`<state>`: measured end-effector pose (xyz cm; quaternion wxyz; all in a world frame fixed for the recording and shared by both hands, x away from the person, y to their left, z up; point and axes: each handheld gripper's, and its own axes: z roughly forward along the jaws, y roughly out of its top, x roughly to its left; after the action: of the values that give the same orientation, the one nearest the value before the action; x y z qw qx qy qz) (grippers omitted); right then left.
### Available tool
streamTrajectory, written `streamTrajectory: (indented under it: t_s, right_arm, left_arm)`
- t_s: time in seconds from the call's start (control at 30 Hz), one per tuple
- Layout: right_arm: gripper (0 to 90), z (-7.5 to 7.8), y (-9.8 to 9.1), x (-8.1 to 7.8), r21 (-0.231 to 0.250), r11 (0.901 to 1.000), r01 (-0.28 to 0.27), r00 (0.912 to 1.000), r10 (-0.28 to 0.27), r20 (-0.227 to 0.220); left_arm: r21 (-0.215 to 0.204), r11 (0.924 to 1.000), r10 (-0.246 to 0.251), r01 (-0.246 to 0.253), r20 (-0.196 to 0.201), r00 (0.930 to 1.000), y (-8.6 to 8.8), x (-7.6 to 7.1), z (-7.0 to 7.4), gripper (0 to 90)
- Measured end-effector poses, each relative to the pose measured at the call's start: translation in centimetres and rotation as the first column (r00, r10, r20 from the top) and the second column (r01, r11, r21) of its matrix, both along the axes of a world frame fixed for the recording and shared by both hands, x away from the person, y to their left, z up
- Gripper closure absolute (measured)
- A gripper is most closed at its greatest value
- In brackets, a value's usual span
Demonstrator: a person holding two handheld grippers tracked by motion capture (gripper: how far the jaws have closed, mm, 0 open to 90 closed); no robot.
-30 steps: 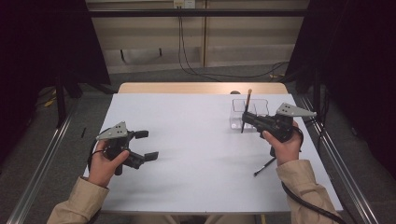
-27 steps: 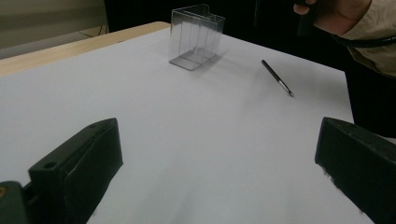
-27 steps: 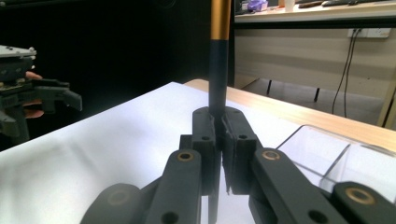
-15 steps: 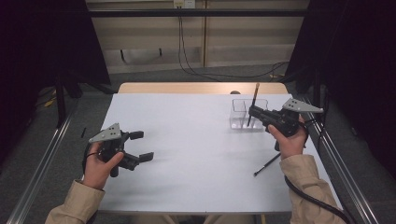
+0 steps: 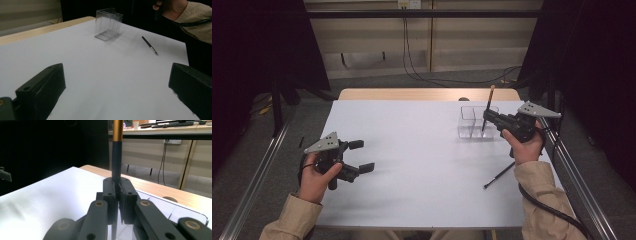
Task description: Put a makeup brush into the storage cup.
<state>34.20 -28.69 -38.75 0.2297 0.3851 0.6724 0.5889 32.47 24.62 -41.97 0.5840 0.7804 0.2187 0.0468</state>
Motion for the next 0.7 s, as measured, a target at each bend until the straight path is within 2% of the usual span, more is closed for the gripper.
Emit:
streamTrajectory:
  t_s: [0.3,0.47,0.7]
  right_arm:
    - [84.3,0.0,-0.2,0.7,-0.017,0.9995,0.027,0.9996,-0.027,-0.001]
    - [84.3,-0.1,-0.6,1.2,-0.016,0.9981,0.059,0.9982,-0.059,0.003]
    - [84.3,-0.5,-1.1,1.8,-0.042,0.9936,0.105,0.9945,-0.105,0.006]
  left_arm:
    - [-0.003,1.0000,-0.003,0.003,0.000,1.0000,0.0,0.0,0.0,0.7]
    - [-0.003,1.0000,-0.005,0.005,-0.001,1.0000,0.0,0.0,0.0,0.8]
    - [-0.006,1.0000,-0.008,0.008,-0.005,1.0000,-0.2,0.0,-0.2,0.8]
